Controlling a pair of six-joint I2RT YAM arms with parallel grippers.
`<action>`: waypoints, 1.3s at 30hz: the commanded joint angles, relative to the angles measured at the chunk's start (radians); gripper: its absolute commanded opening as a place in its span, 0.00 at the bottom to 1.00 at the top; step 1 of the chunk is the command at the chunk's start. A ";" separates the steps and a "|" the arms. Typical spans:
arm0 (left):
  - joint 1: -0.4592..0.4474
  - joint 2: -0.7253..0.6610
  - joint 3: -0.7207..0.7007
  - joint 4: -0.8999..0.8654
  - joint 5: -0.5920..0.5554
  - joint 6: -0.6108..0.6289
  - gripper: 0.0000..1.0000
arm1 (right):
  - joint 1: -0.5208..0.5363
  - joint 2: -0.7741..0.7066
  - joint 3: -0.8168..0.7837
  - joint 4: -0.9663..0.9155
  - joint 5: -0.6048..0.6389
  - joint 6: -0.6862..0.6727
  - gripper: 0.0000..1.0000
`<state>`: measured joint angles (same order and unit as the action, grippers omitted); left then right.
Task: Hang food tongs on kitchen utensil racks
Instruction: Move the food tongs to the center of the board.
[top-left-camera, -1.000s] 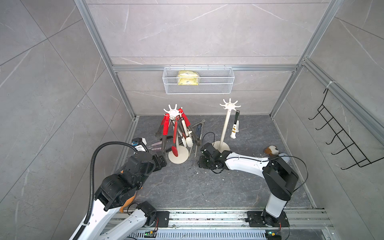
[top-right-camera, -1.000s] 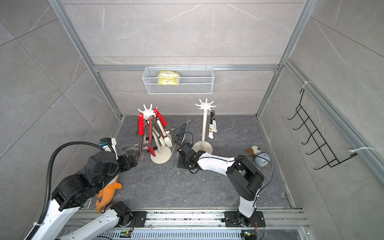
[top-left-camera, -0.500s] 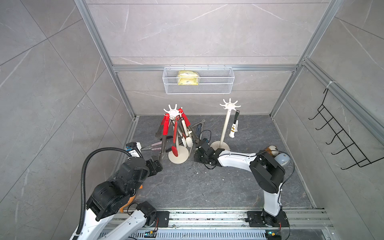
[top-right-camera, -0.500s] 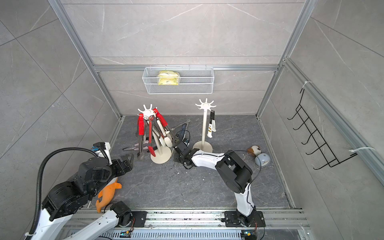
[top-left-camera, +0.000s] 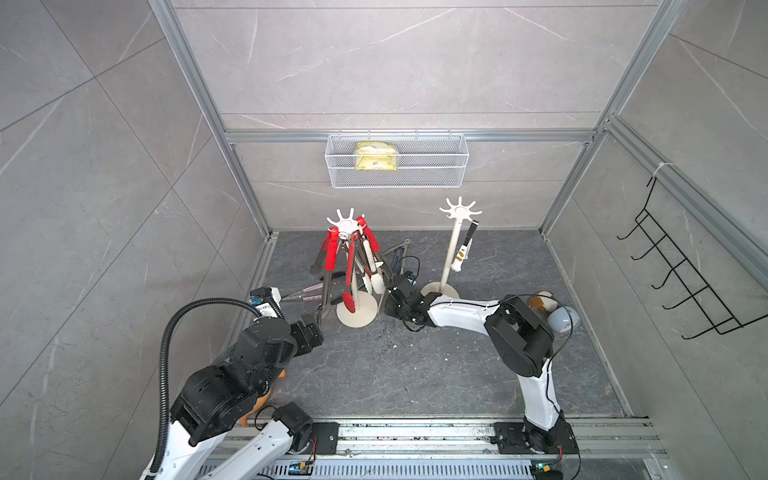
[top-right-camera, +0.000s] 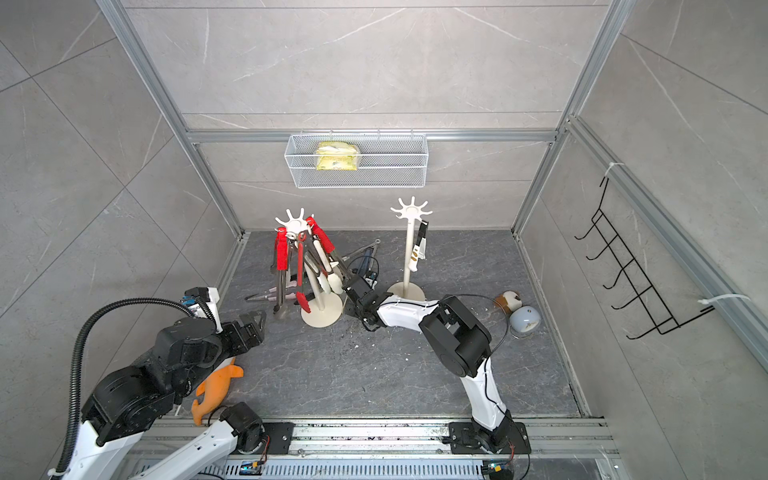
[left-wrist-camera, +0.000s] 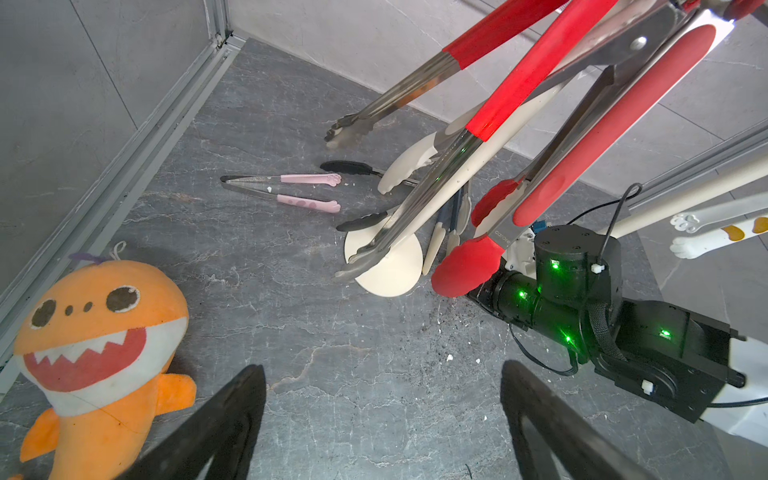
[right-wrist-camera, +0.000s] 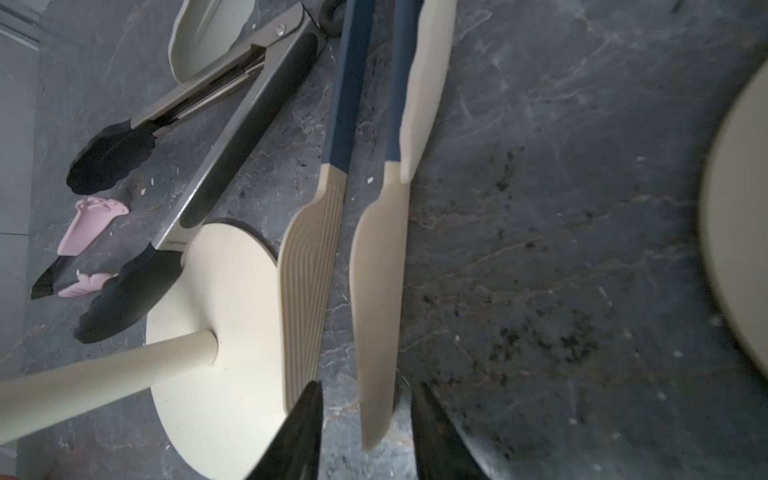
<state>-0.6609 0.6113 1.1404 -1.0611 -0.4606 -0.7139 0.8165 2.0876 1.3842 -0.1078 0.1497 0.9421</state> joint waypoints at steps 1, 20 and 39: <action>0.004 -0.015 -0.008 -0.007 -0.006 -0.016 0.91 | -0.007 0.038 0.044 -0.063 0.038 0.033 0.33; 0.006 -0.024 -0.011 -0.007 -0.006 -0.013 0.91 | -0.005 0.048 0.076 -0.216 0.076 0.052 0.11; 0.004 -0.051 -0.037 0.012 -0.006 -0.019 0.89 | 0.023 -0.095 -0.039 -0.399 0.038 0.059 0.00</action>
<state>-0.6609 0.5713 1.1080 -1.0698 -0.4606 -0.7238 0.8246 2.0407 1.3911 -0.4084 0.2134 0.9768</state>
